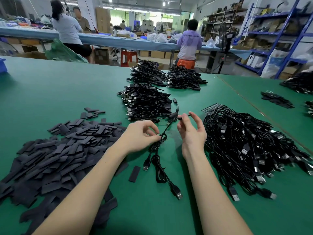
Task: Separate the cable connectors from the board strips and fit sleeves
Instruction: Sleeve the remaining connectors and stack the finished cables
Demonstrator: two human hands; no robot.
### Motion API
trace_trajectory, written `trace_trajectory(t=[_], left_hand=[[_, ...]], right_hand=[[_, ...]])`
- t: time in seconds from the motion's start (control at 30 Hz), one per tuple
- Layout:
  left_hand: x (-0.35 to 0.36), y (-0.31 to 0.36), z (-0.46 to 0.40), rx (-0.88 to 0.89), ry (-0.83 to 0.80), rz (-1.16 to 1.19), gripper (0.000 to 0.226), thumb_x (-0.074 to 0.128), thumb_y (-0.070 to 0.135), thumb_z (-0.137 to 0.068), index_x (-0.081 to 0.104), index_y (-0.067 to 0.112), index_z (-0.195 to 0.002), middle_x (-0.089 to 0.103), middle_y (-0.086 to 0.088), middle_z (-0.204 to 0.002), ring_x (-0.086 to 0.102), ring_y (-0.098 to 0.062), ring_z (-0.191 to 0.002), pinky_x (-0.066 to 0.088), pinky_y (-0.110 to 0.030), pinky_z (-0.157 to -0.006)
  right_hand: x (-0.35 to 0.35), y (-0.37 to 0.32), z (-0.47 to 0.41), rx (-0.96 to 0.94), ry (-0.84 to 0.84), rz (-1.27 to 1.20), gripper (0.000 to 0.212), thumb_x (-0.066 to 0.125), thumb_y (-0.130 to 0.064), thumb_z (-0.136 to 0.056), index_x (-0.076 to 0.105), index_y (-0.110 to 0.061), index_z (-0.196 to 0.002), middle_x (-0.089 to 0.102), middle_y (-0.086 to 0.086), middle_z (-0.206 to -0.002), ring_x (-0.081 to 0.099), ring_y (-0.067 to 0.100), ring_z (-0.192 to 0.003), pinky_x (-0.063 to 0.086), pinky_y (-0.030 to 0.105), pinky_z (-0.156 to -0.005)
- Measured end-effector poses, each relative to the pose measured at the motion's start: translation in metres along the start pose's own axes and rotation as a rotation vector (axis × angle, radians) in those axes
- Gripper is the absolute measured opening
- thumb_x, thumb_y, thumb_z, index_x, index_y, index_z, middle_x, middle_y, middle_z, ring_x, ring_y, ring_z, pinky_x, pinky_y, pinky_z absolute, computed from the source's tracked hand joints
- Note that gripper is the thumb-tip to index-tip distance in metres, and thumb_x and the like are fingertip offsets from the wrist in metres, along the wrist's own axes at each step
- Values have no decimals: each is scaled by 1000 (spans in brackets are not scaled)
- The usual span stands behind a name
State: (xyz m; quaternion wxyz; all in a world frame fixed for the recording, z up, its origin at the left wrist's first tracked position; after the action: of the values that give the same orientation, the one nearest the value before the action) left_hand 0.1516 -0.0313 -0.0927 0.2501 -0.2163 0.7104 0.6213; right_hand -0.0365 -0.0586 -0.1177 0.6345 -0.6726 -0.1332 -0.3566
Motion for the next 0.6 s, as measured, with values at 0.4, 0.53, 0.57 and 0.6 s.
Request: trace_trajectory(t=[0.4, 0.53, 0.57, 0.6], left_hand=[[-34, 32, -36, 206, 299, -219, 23, 81, 19, -82, 63, 27, -94, 65, 11, -81, 60, -8, -73, 51, -23, -74], [-35, 42, -82, 250, 317, -511, 24, 73, 22, -89, 64, 23, -111, 68, 2, -99, 58, -23, -101, 49, -36, -82], [-29, 36, -91, 231, 276, -618, 26, 70, 24, -91, 63, 23, -116, 68, 0, -106, 56, -25, -108, 47, -37, -85], [-23, 27, -98, 199, 225, -713, 28, 68, 25, -93, 62, 23, -121, 68, -2, -113, 53, -26, -114, 46, -38, -89]], right_hand=[[-12, 2, -10, 138, 45, 225, 30, 64, -21, -101, 49, -15, -127, 73, 12, -95, 68, 17, -65, 58, 23, -59], [-6, 6, -7, 112, -92, 685, 26, 68, -23, -95, 57, -16, -118, 77, 1, -83, 67, 13, -61, 59, 30, -61], [-3, 5, -5, 60, -127, 855, 25, 70, -30, -92, 60, -20, -113, 77, -2, -80, 70, 14, -68, 60, 34, -69], [3, 4, -2, -2, -172, 1018, 22, 72, -37, -88, 64, -25, -106, 77, -6, -79, 71, 14, -78, 58, 34, -73]])
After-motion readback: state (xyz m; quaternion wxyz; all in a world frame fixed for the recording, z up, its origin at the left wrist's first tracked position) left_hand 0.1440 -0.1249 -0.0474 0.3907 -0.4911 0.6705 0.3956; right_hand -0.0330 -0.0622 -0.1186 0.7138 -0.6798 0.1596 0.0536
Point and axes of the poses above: each hand's wrist, its own z-axis away from the middle knuckle, its own x-axis out of the palm, y = z × x, the point moved 8 cm from there along -z, towards the middle knuckle
